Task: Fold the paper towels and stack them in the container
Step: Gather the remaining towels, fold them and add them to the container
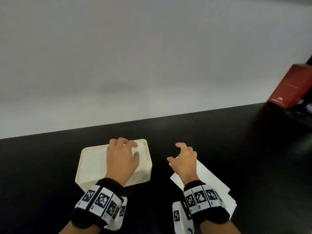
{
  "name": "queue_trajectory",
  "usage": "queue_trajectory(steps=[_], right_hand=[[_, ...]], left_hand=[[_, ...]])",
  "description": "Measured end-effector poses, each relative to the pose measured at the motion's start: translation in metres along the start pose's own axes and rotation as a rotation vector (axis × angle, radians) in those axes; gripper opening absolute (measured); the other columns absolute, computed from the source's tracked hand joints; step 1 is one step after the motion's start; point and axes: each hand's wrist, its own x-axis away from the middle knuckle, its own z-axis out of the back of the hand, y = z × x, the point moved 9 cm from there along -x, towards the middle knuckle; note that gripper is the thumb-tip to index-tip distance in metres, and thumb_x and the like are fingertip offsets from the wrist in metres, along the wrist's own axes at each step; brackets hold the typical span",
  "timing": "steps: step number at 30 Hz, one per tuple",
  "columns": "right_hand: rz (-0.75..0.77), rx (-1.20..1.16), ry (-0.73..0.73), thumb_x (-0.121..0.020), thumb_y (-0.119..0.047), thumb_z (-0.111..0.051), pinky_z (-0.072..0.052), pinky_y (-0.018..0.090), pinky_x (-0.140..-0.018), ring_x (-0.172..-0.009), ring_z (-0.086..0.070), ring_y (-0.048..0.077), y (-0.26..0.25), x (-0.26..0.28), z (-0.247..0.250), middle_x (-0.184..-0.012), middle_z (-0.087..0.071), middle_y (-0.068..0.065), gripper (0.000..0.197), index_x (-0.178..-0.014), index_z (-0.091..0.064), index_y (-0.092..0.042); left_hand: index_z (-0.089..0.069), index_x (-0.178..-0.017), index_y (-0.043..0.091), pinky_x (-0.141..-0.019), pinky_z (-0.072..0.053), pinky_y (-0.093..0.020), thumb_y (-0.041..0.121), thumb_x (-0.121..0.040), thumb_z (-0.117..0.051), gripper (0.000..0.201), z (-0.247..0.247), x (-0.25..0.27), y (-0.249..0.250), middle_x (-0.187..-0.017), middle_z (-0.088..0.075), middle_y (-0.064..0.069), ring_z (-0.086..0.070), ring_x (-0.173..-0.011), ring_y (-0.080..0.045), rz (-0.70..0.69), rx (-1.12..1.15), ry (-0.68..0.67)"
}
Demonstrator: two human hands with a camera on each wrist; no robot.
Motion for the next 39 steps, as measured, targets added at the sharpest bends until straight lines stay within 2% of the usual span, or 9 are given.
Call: queue_trajectory(steps=[5,12,16,20,24,28,33,36,39], right_hand=[[-0.380,0.098,-0.057,-0.083,-0.020,-0.065,-0.036,0.034,-0.101,-0.125,-0.036,0.031,0.131,0.025,0.030,-0.133,-0.045,0.013,0.058,-0.135,-0.040,-0.017],[-0.526,0.126,-0.106,-0.075,-0.022,-0.074,-0.040,0.036,-0.101,-0.125,-0.039,0.029,0.209,0.052,0.047,-0.132,-0.040,0.008,0.063,-0.130,-0.044,-0.016],[-0.518,0.034,-0.181,-0.068,-0.018,-0.078,-0.050,0.032,-0.092,-0.109,-0.053,0.021,0.217,0.055,0.043,-0.118,-0.050,0.004,0.064,-0.124,-0.048,-0.017],[-0.499,0.006,-0.242,-0.067,-0.017,-0.077,-0.053,0.025,-0.076,-0.089,-0.061,0.016,0.217,0.057,0.039,-0.098,-0.062,0.001,0.038,-0.101,-0.063,-0.013],[-0.511,-0.004,-0.295,-0.072,-0.018,-0.077,-0.049,0.025,-0.079,-0.088,-0.059,0.015,0.216,0.060,0.041,-0.097,-0.062,0.001,0.030,-0.099,-0.066,-0.012],[-0.495,-0.228,-0.223,-0.075,-0.024,-0.075,-0.045,0.021,-0.061,-0.075,-0.059,0.013,0.207,0.052,0.046,-0.092,-0.062,0.001,0.027,-0.098,-0.062,-0.015],[-0.534,-0.243,-0.062,-0.080,-0.022,-0.072,-0.045,0.027,-0.073,-0.084,-0.056,0.015,0.201,0.035,0.045,-0.084,-0.056,-0.003,0.026,-0.101,-0.063,-0.010],[-0.627,-0.202,-0.052,-0.076,-0.016,-0.075,-0.051,0.034,-0.082,-0.087,-0.056,0.018,0.209,0.032,0.039,-0.098,-0.060,0.003,0.036,-0.108,-0.062,-0.007],[-0.691,-0.182,-0.042,-0.073,-0.012,-0.078,-0.050,0.039,-0.089,-0.107,-0.057,0.027,0.215,0.033,0.035,-0.113,-0.056,0.009,0.055,-0.122,-0.052,-0.008]], left_hand=[[-0.058,-0.119,0.021,-0.098,-0.041,-0.025,0.028,-0.088,-0.058,0.031,-0.090,0.012,0.089,-0.122,-0.053,0.001,-0.046,-0.118,-0.014,-0.094,0.277,-0.370],[-0.038,-0.136,0.013,-0.106,-0.039,-0.036,0.035,-0.085,-0.063,0.060,-0.188,0.032,0.119,-0.139,-0.037,-0.009,-0.036,-0.131,-0.025,-0.020,0.093,-0.811],[-0.032,-0.139,0.014,-0.103,-0.040,-0.035,0.033,-0.079,-0.070,0.073,-0.195,0.034,0.119,-0.139,-0.032,-0.009,-0.036,-0.129,-0.027,0.007,0.048,-0.793],[-0.028,-0.141,0.015,-0.099,-0.045,-0.031,0.024,-0.075,-0.077,0.083,-0.198,0.041,0.111,-0.142,-0.034,-0.009,-0.046,-0.125,-0.024,0.127,0.116,-0.862],[-0.031,-0.142,0.012,-0.102,-0.043,-0.030,0.017,-0.077,-0.075,0.078,-0.195,0.047,0.107,-0.140,-0.044,-0.006,-0.046,-0.128,-0.021,0.147,0.149,-0.905],[-0.044,-0.134,0.011,-0.104,-0.042,-0.033,0.023,-0.082,-0.069,0.059,-0.178,0.018,0.110,-0.135,-0.049,-0.007,-0.049,-0.123,-0.022,0.130,0.176,-0.866],[-0.051,-0.120,0.011,-0.094,-0.049,-0.035,0.024,-0.083,-0.067,0.043,-0.176,-0.016,0.113,-0.124,-0.056,-0.008,-0.056,-0.111,-0.024,0.145,0.150,-0.756],[-0.045,-0.129,0.009,-0.093,-0.050,-0.033,0.023,-0.083,-0.067,0.053,-0.191,-0.012,0.109,-0.129,-0.052,-0.010,-0.056,-0.114,-0.024,0.166,0.030,-0.818],[-0.037,-0.133,0.009,-0.092,-0.049,-0.033,0.021,-0.084,-0.065,0.057,-0.203,-0.010,0.105,-0.129,-0.051,-0.009,-0.055,-0.115,-0.024,0.183,-0.045,-0.819]])
